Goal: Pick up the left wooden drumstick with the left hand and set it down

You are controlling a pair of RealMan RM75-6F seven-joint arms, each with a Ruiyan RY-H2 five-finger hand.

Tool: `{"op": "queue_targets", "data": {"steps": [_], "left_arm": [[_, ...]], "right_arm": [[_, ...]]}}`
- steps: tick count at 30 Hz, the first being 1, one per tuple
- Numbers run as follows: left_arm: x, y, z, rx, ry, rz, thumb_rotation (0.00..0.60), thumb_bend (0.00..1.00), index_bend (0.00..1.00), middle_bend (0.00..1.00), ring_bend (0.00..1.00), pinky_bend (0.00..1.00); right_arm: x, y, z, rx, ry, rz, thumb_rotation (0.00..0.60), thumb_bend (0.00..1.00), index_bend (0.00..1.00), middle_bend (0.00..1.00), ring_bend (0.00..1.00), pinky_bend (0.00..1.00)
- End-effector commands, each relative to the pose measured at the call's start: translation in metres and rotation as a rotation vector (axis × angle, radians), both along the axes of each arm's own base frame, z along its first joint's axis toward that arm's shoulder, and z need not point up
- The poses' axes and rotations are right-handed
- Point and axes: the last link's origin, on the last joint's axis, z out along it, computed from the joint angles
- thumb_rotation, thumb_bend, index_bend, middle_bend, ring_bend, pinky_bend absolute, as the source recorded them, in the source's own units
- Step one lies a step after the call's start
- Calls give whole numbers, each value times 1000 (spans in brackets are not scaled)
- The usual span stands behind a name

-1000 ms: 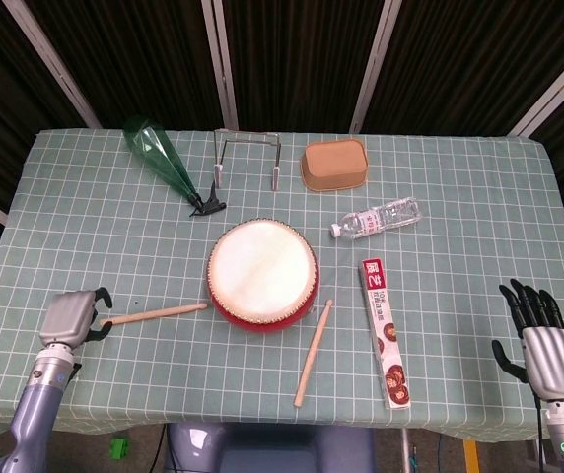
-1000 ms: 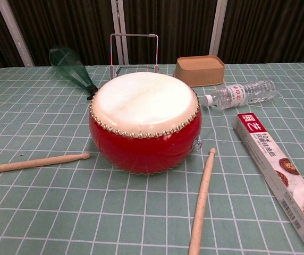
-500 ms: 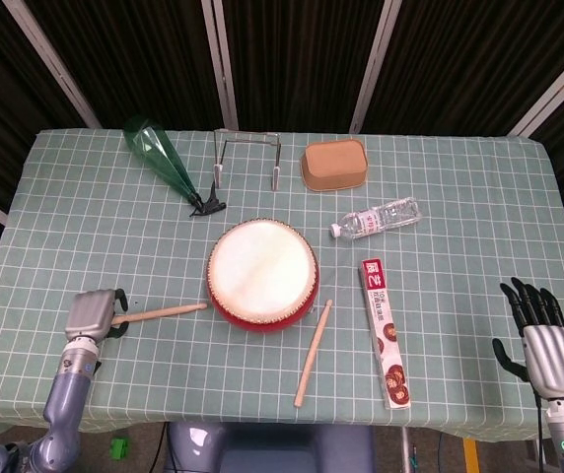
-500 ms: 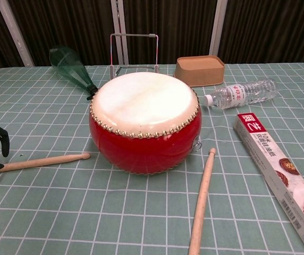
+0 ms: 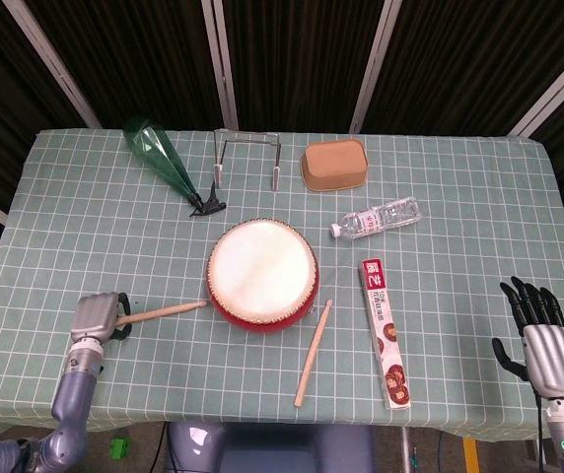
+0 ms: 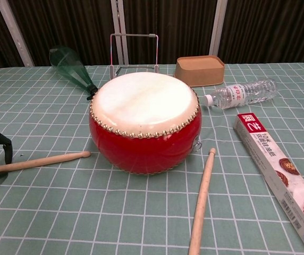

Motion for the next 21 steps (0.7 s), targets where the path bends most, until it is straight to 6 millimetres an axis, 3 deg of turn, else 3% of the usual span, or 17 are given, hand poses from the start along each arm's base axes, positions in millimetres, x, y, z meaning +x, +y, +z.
{"op": "queue_targets", "data": {"steps": [1, 7, 12, 14, 21], "left_arm": [[-2, 0, -2, -3, 6, 8, 600, 287, 504, 1000, 1000, 1000], [-7, 0, -6, -13, 18, 21, 600, 310, 520, 1000, 1000, 1000], [-8, -2, -7, -17, 21, 21, 600, 476, 659, 1000, 1000, 1000], [-6, -2, -5, -10, 15, 9, 600, 491, 667, 1000, 1000, 1000], [13, -6, 26, 49, -28, -80, 600, 495, 673, 1000, 1000, 1000]], "right_arm": [[0, 0, 0, 0, 0, 0, 600, 418, 0, 0, 0, 0], [0, 0, 0, 0, 0, -2, 600, 417, 0, 0, 0, 0], [-1, 0, 0, -1, 2, -1, 600, 418, 0, 0, 0, 0], [-1, 0, 0, -3, 0, -2, 600, 418, 0, 0, 0, 0], [-1, 1, 0, -5, 0, -2, 600, 418, 0, 0, 0, 0]]}}
